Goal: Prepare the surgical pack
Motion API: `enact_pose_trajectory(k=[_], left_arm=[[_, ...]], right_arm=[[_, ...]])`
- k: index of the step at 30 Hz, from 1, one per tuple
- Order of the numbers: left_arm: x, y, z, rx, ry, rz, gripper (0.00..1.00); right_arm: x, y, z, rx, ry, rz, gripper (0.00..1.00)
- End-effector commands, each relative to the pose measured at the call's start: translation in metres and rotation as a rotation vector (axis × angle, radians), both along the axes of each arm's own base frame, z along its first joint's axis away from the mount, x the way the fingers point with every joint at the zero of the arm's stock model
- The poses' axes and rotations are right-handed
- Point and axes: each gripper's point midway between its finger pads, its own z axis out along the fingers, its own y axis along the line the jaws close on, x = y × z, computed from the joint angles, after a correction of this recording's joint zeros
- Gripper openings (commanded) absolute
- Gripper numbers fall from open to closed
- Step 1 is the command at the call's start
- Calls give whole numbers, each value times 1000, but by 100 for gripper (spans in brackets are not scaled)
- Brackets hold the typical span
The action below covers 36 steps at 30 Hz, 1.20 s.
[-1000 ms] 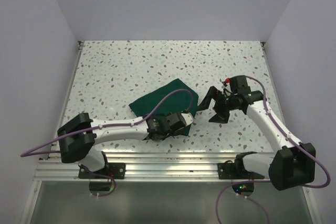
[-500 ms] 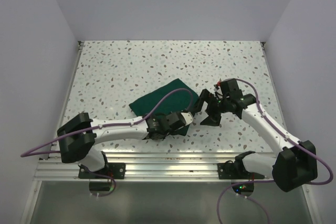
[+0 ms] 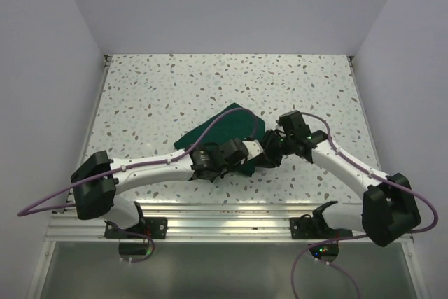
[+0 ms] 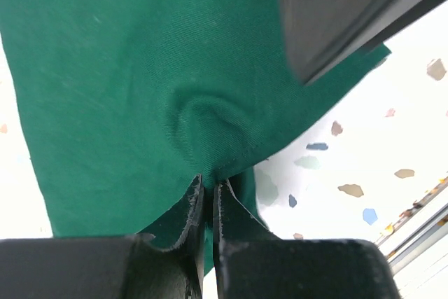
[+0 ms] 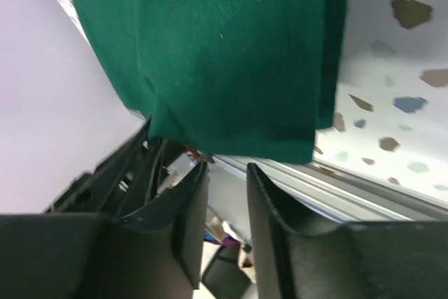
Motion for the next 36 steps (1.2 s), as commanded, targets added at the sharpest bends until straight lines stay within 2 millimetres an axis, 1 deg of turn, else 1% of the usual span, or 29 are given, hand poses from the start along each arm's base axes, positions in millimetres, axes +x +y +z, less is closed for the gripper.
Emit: enact_pose_trajectory(k=[1,4,6,7,9,10,11,13,14,15,16,17,19,20,24,27,28,29,32,33,34,36], left_arm=[[11,-19,47,-116,-71,-23,0],[12,-21,52,-126,-76,-29,0],[11,-23,54,-134,-69,-37,0],[10,-24,54,-135,-66,-43,0],[9,-26,54,-142,-59,-50,0],[9,-28,56,-149,-58,-54,0],[8,-28,57,-150,-58,-58,0],[7,-31,62,-163,-57,-69,0],[7,-31,62,-163,-56,-76,0],[6,-33,63,-168,-54,-84,0],[6,-34,63,-168,-53,-87,0],[5,-35,64,-171,-48,-94,0],[5,-36,64,-168,-45,-105,0],[4,-37,64,-166,-43,-115,0],[3,-39,64,-163,-36,-124,0],[1,-40,63,-165,-27,-132,0],[1,-40,62,-165,-24,-134,0],[0,-41,62,-168,-19,-136,0],[-1,-43,58,-171,-6,-136,0],[-1,-44,55,-164,0,-135,0],[-2,-43,51,-160,11,-127,0],[-3,-41,40,-137,30,-119,0]], right_arm=[[23,17,5,57,-44,-54,31],[30,20,0,49,-52,-80,24],[34,17,-8,24,-58,-96,21],[34,17,-16,16,-49,-98,19],[37,17,-21,17,-57,-102,19],[42,19,-22,23,-83,-106,18],[42,19,-27,16,-84,-106,18],[48,24,-31,26,-105,-107,17],[49,28,-36,28,-104,-97,17],[56,34,-32,52,-143,-93,17],[60,35,-32,43,-154,-100,17],[64,42,-32,59,-165,-99,17],[77,53,-23,95,-215,-103,16],[80,61,-24,104,-221,-98,16],[96,78,-12,159,-264,-126,16],[106,83,-10,183,-290,-162,16],[107,82,-12,188,-297,-172,15],[111,79,-13,182,-307,-207,16],[112,74,-31,147,-289,-236,16],[110,74,-41,124,-265,-230,17],[110,74,-53,99,-248,-219,17],[106,72,-66,60,-213,-204,19]])
